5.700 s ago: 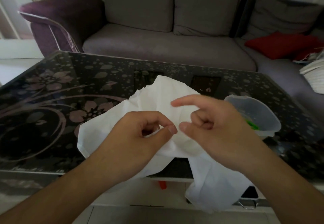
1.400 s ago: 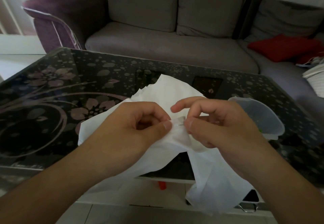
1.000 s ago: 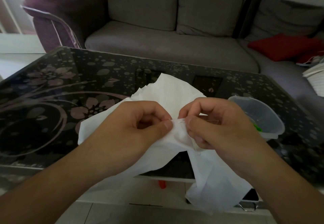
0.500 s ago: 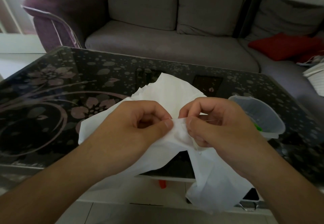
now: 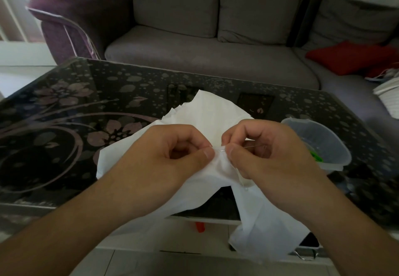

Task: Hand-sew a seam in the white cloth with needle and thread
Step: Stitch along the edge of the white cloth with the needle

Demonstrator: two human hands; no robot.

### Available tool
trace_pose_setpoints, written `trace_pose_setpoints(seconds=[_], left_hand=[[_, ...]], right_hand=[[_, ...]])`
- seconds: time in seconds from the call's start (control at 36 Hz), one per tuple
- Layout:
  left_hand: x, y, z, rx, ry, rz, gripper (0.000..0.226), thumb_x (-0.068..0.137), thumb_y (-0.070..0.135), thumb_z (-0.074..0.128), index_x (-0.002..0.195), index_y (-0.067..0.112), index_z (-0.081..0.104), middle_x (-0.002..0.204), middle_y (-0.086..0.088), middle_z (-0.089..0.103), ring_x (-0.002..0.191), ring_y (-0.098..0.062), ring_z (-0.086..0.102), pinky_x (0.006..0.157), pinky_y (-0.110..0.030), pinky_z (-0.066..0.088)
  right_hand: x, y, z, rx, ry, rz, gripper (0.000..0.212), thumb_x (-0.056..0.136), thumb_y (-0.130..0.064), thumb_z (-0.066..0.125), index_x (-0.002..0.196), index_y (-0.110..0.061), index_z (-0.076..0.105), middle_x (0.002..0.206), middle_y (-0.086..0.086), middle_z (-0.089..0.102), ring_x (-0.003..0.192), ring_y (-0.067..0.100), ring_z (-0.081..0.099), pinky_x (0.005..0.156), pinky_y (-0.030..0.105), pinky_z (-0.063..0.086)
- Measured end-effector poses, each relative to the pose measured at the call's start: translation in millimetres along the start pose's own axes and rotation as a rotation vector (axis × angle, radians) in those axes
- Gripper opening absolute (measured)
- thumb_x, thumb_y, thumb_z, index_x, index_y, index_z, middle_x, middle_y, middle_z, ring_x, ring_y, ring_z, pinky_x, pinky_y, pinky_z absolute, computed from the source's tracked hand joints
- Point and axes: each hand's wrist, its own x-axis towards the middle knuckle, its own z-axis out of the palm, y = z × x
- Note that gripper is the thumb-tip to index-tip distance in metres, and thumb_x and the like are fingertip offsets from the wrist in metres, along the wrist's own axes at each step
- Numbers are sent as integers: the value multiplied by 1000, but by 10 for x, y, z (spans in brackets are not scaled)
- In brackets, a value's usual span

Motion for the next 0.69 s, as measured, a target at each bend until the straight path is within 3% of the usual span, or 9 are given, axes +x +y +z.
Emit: trace_pose_setpoints(seconds=[0.08,0.31,0.47,0.56,0.69], left_hand=[[3,-7,8,-6,4,-3,12,92,34,67,86,30,77,82,7,77,76,-9,71,74,-25,48],[4,-9,11,-3,8,-8,12,93,33,68,86,31,78,82,9,77,77,-6,70,73,-22,47],[14,-22,19,6,40,-22,13,90,39,67,84,32,77,80,13,76,76,-6,70,73,-24,48],[11,-19,16,22,51,-17,13,92,36,68,84,32,77,79,13,76,75,-4,69,73,-22,46],[5,-5,13,20,65,-6,14,93,30,69,82,30,77,76,12,74,74,-3,68,73,-19,44]], right_hand=[[-1,-3,12,-18,19,0,21,94,-10,64,75,-18,68,90,-16,71,87,1,66,68,7,48],[-20,-1,44,33,59,31,20,94,-11,67,75,-18,68,89,-17,71,78,-2,66,64,6,47],[-18,-11,35,238,54,90,19,92,-4,65,75,-8,70,86,-11,74,54,1,57,55,12,47],[-14,11,30,284,36,110,23,92,-4,65,71,-11,70,83,-8,73,52,3,52,53,15,44],[16,47,16,341,-6,106,27,92,-2,63,68,-13,69,75,-9,70,56,21,44,54,25,41]])
